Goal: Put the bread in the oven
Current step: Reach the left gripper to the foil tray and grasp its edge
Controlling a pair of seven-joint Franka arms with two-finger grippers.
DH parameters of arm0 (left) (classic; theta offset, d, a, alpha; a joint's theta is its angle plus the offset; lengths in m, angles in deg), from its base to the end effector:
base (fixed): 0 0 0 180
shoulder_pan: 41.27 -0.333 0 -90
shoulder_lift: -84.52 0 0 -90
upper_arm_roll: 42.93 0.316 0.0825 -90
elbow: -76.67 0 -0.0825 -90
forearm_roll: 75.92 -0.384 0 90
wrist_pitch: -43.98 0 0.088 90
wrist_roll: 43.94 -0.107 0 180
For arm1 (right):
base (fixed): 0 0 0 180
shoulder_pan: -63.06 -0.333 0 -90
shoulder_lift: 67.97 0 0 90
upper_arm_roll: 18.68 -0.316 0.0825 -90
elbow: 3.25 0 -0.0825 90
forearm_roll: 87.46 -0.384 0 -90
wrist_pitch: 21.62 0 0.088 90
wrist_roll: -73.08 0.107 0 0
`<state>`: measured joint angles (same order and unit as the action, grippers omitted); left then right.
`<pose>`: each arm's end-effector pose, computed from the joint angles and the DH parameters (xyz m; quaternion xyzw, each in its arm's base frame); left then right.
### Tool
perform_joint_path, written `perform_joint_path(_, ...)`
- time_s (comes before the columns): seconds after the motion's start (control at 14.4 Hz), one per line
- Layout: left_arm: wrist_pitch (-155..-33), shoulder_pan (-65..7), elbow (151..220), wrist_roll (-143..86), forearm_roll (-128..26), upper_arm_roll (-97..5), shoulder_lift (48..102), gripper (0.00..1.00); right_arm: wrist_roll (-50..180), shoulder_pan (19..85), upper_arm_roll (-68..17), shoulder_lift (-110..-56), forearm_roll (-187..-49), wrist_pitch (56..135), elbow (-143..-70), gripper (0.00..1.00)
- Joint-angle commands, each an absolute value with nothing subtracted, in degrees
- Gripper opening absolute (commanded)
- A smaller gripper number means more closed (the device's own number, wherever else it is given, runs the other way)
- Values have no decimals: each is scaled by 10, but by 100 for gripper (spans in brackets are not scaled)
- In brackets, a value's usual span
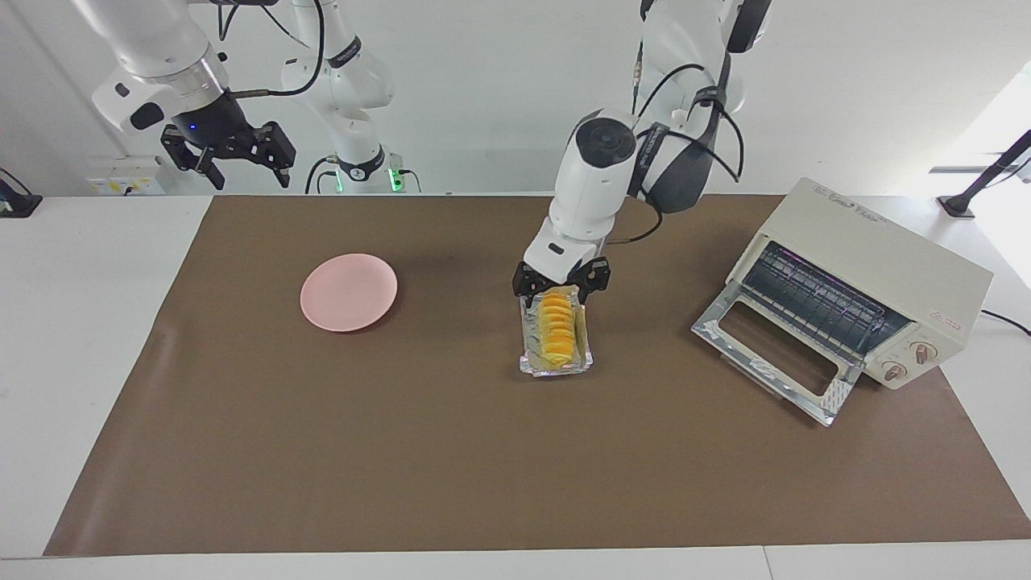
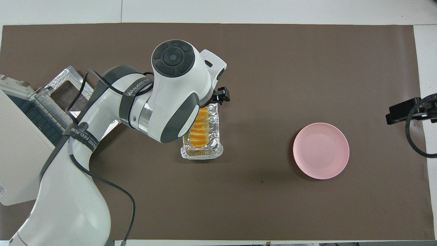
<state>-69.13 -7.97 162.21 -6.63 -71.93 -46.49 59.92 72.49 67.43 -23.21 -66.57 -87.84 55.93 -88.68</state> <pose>0.5523 -0.4117 0.4296 0.9984 0.0199 -0.0063 0.0519 0.5235 0.0029 0.6566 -0.9984 -0.0070 0.0565 0.0025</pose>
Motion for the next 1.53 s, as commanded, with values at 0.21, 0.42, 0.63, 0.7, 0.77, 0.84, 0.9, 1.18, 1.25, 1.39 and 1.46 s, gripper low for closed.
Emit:
perform_joint_path(0.21,-781,-23,1742,-32,-728,-454,605,100,638,688,-238,-651,-884,586,-922,100)
perform_joint_path(0.42,-819,-7,1784,-28,-728,-454,615,98,661,687,-238,-651,-884,589,-922,100)
perform_joint_path(0.63,-829,-3,1783,-28,-728,-456,612,87,662,689,-238,-652,-884,585,-922,100)
perform_joint_path(0.7,-835,0,1783,-28,-728,-456,607,82,661,689,-238,-653,-884,585,-921,100)
perform_joint_path(0.77,-839,4,1784,-27,-728,-455,604,77,661,686,-237,-655,-884,587,-920,100)
perform_joint_path(0.84,-839,4,1787,-26,-728,-455,603,71,661,686,-237,-657,-884,587,-919,100)
perform_joint_path(0.9,-838,4,1791,-27,-728,-455,603,63,660,688,-237,-659,-884,587,-919,100)
perform_joint_path(1.18,-831,-7,1801,-28,-728,-454,605,34,659,697,-240,-674,-885,587,-914,100)
perform_joint_path(1.25,-830,-13,1804,-28,-728,-454,605,25,659,695,-238,-673,-885,586,-914,100)
perform_joint_path(1.39,-826,-14,1803,-26,-728,-453,605,0,660,695,-237,-667,-885,587,-914,100)
perform_joint_path(1.46,-815,-15,1800,-25,-728,-452,605,0,660,695,-237,-667,-885,586,-914,100)
